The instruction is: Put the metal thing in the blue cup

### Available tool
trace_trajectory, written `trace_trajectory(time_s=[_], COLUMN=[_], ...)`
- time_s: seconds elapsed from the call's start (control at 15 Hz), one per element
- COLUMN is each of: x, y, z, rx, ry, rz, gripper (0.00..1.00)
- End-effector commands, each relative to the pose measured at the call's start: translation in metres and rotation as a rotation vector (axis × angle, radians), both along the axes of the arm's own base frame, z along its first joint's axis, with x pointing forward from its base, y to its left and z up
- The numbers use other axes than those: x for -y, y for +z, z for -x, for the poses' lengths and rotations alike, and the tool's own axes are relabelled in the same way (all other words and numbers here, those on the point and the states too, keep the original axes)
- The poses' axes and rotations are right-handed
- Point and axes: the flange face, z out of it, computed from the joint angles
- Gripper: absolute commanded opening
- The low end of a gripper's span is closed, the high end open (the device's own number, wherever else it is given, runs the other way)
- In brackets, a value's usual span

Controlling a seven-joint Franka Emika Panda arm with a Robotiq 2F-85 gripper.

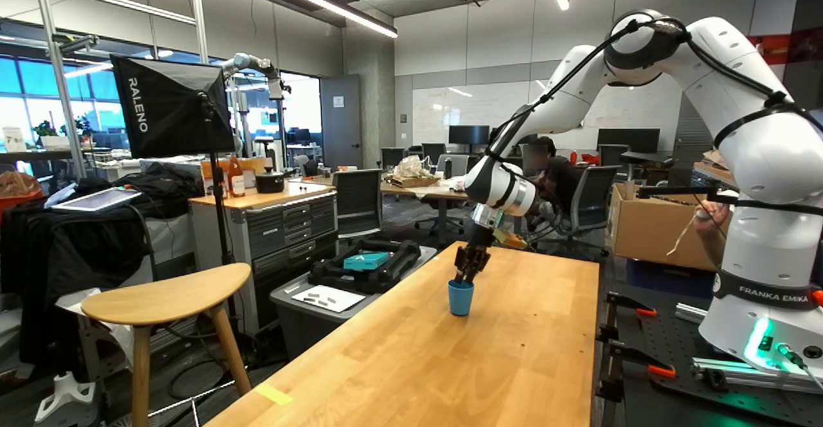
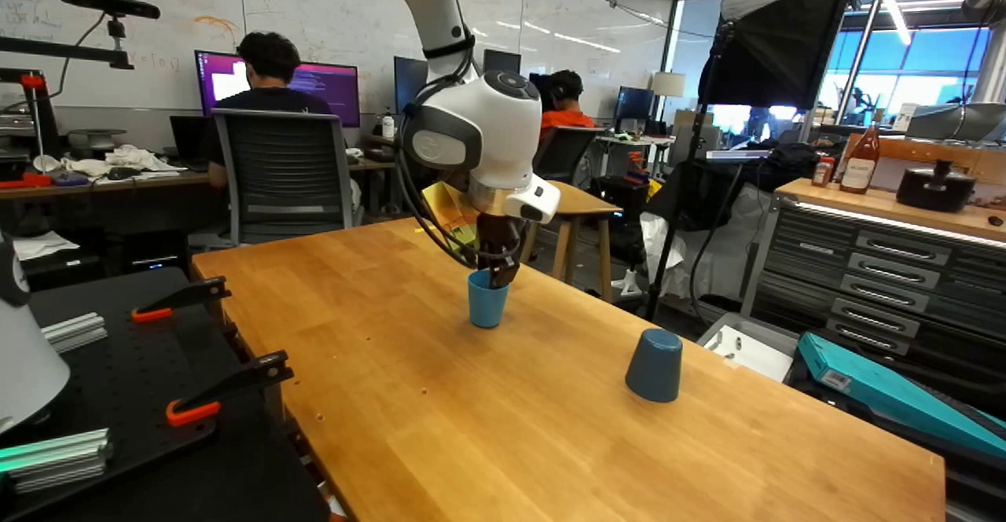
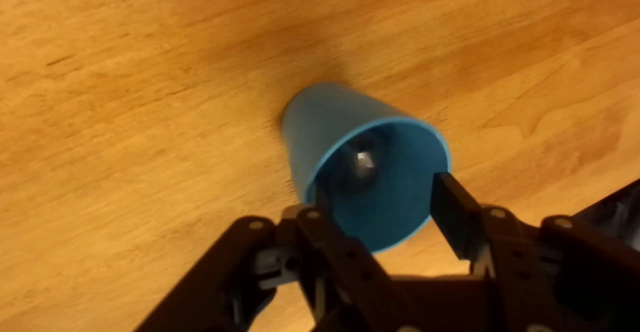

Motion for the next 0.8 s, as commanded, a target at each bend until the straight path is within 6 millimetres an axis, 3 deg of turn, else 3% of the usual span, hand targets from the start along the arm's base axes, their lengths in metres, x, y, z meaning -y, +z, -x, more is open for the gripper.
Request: trace_trajectory(time_s=[0.0, 0.13, 0.4, 0.73], x=[0.007, 0.013, 0.034, 0.069], y=[-0.003, 0.001, 0.027, 0.103], z=[0.000, 0.005, 0.010, 0.011], rx=[-0.025, -0.055, -0.109, -0.226], ry=[0.015, 0.033, 0.088, 0.174], rz=[-0.018, -0.014, -0.019, 0.047], gripper=[0.88, 0.99, 1.00, 1.00])
